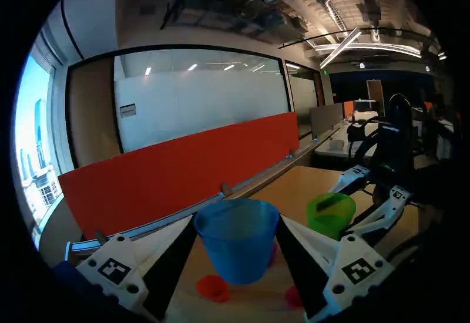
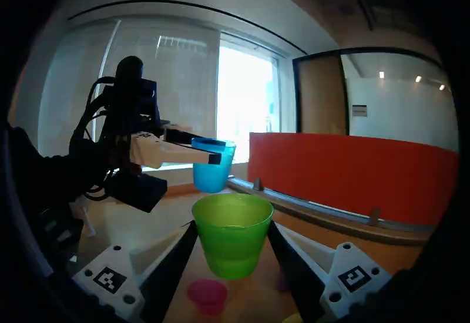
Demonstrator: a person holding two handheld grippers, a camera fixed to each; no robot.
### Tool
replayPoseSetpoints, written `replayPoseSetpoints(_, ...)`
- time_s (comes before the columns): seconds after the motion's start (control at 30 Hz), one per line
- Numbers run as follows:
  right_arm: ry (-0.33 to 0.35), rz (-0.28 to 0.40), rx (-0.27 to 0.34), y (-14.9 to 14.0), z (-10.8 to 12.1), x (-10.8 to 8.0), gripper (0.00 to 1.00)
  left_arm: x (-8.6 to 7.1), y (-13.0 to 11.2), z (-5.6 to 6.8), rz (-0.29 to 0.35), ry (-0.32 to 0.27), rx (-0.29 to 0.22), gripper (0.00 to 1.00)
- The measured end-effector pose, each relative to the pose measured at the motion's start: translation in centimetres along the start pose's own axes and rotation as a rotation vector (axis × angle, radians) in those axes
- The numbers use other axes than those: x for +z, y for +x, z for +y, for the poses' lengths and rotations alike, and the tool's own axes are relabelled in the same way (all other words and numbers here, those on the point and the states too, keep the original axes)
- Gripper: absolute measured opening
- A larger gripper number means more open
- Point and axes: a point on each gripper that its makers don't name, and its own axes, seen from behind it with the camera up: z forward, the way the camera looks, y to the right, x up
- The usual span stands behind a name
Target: Pour water
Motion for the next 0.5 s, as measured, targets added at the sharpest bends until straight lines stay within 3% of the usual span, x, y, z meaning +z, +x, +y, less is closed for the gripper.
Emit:
replayPoseSetpoints(0.27, -0.001, -0.035, -0.018, -1.0, 0.2, -0.3, 0.89, 0.0, -2.0, 0.2, -0.053, -0.012, 0.006, 0.9)
replayPoseSetpoints(0.5, 0.003, -0.069, -0.02, -2.1, 0.4, -0.8, 0.89, 0.3, -4.1, 1.3, -0.109, -0.043, 0.032, 0.9)
